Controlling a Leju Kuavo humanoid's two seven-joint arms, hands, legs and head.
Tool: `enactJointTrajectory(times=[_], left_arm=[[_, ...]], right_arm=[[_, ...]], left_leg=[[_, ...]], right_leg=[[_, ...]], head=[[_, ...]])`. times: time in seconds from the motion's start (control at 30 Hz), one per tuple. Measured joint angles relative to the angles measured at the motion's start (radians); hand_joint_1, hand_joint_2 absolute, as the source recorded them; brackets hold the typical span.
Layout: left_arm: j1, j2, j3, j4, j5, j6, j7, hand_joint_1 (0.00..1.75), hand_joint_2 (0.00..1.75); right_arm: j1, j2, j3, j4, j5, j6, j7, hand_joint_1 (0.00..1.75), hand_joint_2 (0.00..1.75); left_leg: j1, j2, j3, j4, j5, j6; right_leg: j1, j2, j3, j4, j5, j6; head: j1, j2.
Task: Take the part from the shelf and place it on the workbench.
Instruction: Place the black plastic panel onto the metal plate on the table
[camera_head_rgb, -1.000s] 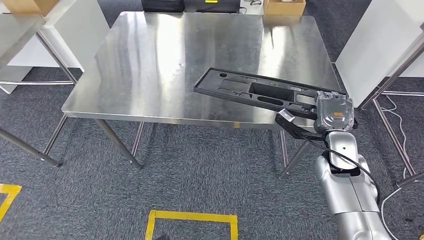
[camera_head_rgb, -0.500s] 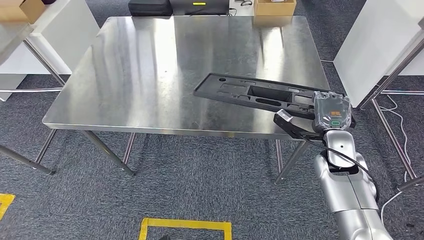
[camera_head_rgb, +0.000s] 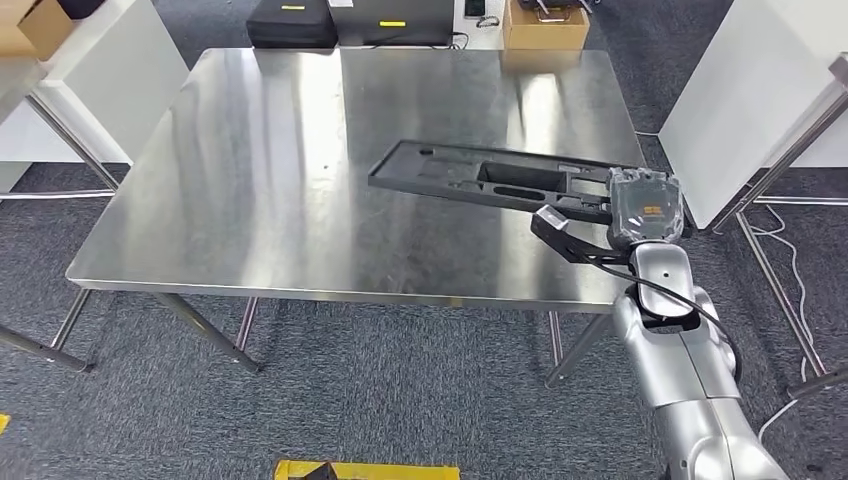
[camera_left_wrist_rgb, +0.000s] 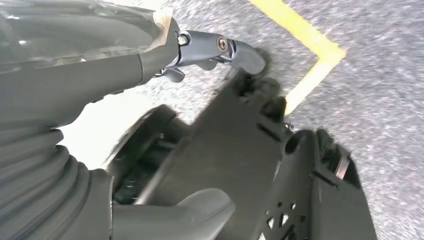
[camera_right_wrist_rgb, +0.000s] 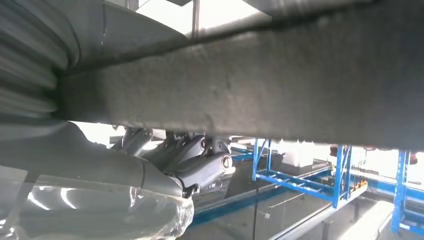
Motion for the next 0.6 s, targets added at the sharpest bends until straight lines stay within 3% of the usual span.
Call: enactJointTrajectory(times=[0.07, 0.1, 0.13, 0.2, 0.23, 0.27, 0.3, 0.33, 0.37, 0.43, 0.53, 0.6], left_arm=[[0.002, -0.003, -0.009, 0.0, 0.009, -0.001, 0.005, 0.0, 1.75], [0.005, -0.004, -0.013, 0.0, 0.012, -0.001, 0.006, 0.0, 1.75], [0.008, -0.004, -0.016, 0.0, 0.015, -0.001, 0.007, 0.0, 1.75], [0.011, -0.003, -0.021, 0.0, 0.023, -0.001, 0.007, 0.0, 1.75], [0.011, -0.001, -0.023, 0.0, 0.027, -0.001, 0.007, 0.0, 1.75], [0.012, 0.0, -0.026, 0.0, 0.032, -0.001, 0.007, 0.0, 1.75], [0.012, 0.001, -0.029, 0.0, 0.038, -0.001, 0.007, 0.0, 1.75], [0.012, 0.002, -0.032, 0.0, 0.045, 0.0, 0.008, 0.0, 1.75], [0.011, 0.003, -0.035, 0.0, 0.053, 0.001, 0.008, 0.0, 1.75], [0.009, 0.003, -0.038, 0.0, 0.067, 0.007, 0.009, 0.0, 1.75], [0.01, 0.002, -0.042, 0.0, 0.08, 0.013, 0.011, 0.0, 1.75], [0.011, 0.002, -0.044, 0.0, 0.086, 0.014, 0.012, 0.0, 1.75]], right_arm=[[-0.007, 0.001, 0.007, 0.017, -0.001, 0.002, 0.003, 1.75, 1.75], [-0.007, 0.002, 0.011, 0.024, -0.001, 0.002, 0.005, 1.75, 1.75], [-0.008, 0.002, 0.016, 0.031, -0.001, 0.002, 0.006, 1.75, 1.75], [-0.011, 0.002, 0.025, 0.048, 0.0, 0.004, 0.007, 1.75, 1.75], [-0.014, 0.004, 0.029, 0.058, 0.0, 0.006, 0.007, 1.75, 1.75], [-0.017, 0.005, 0.034, 0.068, 0.0, 0.008, 0.009, 1.75, 1.75], [-0.023, 0.007, 0.038, 0.077, 0.0, 0.011, 0.012, 1.75, 1.75], [-0.031, 0.009, 0.042, 0.085, 0.0, 0.013, 0.016, 1.75, 1.75], [-0.041, 0.011, 0.045, 0.091, 0.0, 0.014, 0.022, 1.75, 1.75], [-0.066, 0.011, 0.05, 0.104, 0.0, 0.016, 0.031, 1.75, 1.75], [-0.093, 0.014, 0.051, 0.133, 0.0, 0.016, 0.037, 1.75, 1.75], [-0.098, 0.016, 0.051, 0.154, 0.0, 0.015, 0.041, 1.75, 1.75]], left_leg=[[0.007, -0.001, 0.011, 0.001, -0.014, -0.016], [0.011, -0.003, 0.017, 0.003, -0.022, -0.025], [0.016, -0.004, 0.023, 0.007, -0.031, -0.035], [0.024, -0.007, 0.03, 0.027, -0.055, -0.057], [0.028, -0.007, 0.028, 0.043, -0.069, -0.067], [0.029, -0.006, 0.024, 0.06, -0.084, -0.075], [0.029, -0.005, 0.019, 0.076, -0.096, -0.081], [0.033, -0.003, 0.015, 0.087, -0.105, -0.085], [0.035, -0.001, 0.01, 0.1, -0.112, -0.089], [0.042, 0.002, -0.021, 0.16, -0.121, -0.098], [0.05, 0.002, -0.144, 0.353, -0.174, -0.115], [0.053, 0.002, -0.205, 0.412, -0.198, -0.118]], right_leg=[[-0.005, -0.001, -0.076, 0.085, -0.041, 0.006], [-0.011, -0.002, -0.095, 0.082, -0.043, 0.017], [-0.02, -0.004, -0.098, 0.045, -0.024, 0.035], [-0.039, -0.016, -0.075, -0.086, 0.07, 0.082], [-0.041, -0.024, -0.064, -0.135, 0.104, 0.087], [-0.042, -0.03, -0.057, -0.16, 0.128, 0.08], [-0.037, -0.033, -0.056, -0.158, 0.132, 0.063], [-0.034, -0.03, -0.053, -0.151, 0.124, 0.04], [-0.034, -0.026, -0.048, -0.145, 0.125, 0.027], [-0.034, -0.021, -0.036, -0.143, 0.116, 0.009], [-0.031, -0.016, -0.014, -0.143, 0.099, -0.009], [-0.029, -0.013, 0.003, -0.143, 0.085, -0.012]], head=[[0.0, 0.0], [0.0, 0.0], [0.0, 0.0], [0.001, 0.0], [0.002, 0.0], [0.001, 0.0], [0.0, 0.0], [-0.001, 0.0], [-0.004, 0.0], [-0.006, 0.0], [-0.009, 0.0], [-0.009, 0.0]])
